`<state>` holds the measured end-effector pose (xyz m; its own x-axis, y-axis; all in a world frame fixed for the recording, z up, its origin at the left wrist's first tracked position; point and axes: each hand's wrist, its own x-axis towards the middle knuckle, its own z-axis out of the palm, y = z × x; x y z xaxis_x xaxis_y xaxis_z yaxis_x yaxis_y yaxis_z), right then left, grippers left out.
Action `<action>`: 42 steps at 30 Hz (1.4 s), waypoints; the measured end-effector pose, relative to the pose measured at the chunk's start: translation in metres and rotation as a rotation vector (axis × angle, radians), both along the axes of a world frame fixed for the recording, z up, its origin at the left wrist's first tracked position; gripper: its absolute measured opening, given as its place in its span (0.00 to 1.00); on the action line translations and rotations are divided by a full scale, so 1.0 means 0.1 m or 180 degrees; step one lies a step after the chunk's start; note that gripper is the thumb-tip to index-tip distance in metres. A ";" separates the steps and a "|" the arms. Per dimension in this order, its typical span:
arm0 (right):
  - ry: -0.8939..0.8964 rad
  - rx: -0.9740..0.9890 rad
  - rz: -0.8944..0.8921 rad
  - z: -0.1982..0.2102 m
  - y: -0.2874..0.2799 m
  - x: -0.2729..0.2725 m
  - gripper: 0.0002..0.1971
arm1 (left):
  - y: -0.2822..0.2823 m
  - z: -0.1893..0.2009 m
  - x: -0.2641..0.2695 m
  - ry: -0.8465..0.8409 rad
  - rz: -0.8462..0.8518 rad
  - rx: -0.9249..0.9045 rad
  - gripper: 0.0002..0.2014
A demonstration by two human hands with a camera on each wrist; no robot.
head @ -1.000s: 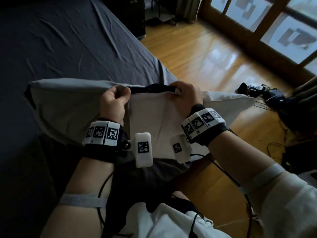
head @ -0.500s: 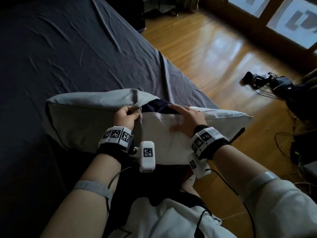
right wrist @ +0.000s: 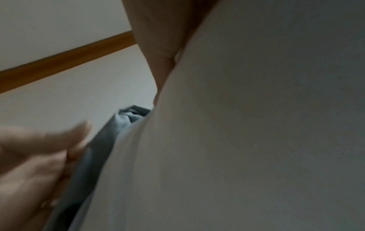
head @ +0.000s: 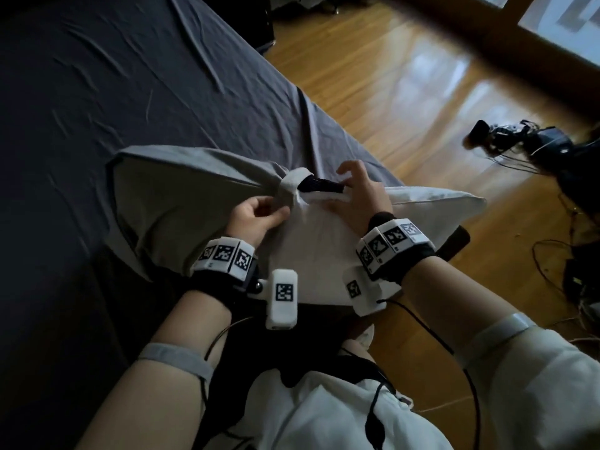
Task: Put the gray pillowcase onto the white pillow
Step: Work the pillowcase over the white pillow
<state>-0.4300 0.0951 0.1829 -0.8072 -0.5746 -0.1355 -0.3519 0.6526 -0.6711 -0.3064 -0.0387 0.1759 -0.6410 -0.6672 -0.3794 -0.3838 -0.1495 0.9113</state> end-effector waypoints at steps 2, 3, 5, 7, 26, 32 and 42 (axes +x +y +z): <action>0.0478 0.0652 0.0200 0.00 0.08 -0.06 0.29 | -0.03 -0.08 0.12 -0.0426 -0.0118 -0.0266 0.15; 0.0570 0.0972 0.0315 -0.01 0.14 -0.08 0.35 | -0.05 -0.14 0.19 -0.0677 -0.0151 -0.0389 0.17; 0.0575 0.1439 0.0499 -0.04 0.24 -0.10 0.44 | -0.08 -0.25 0.28 -0.1085 -0.0191 -0.0582 0.17; 0.0585 0.1511 0.0580 -0.08 0.28 -0.10 0.45 | -0.05 -0.28 0.24 -0.1078 -0.0157 -0.0656 0.16; 0.0160 0.0206 -0.0173 -0.43 -0.32 -0.34 0.09 | -0.18 -0.08 -0.11 0.0445 0.0027 0.0954 0.10; -0.0111 0.0596 -0.0056 -0.72 -0.11 -0.32 0.21 | -0.09 -0.70 -0.05 -0.0505 -0.0471 0.0923 0.09; -0.0910 0.1070 0.0578 -1.27 0.62 0.40 0.41 | 0.24 -1.21 0.39 -0.1495 -0.0364 0.0991 0.06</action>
<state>-0.3896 0.1571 0.0559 -0.6011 -0.5890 -0.5401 -0.3123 0.7953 -0.5196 -0.2673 -0.0151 0.0553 -0.4178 -0.4149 -0.8083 -0.7663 -0.3172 0.5588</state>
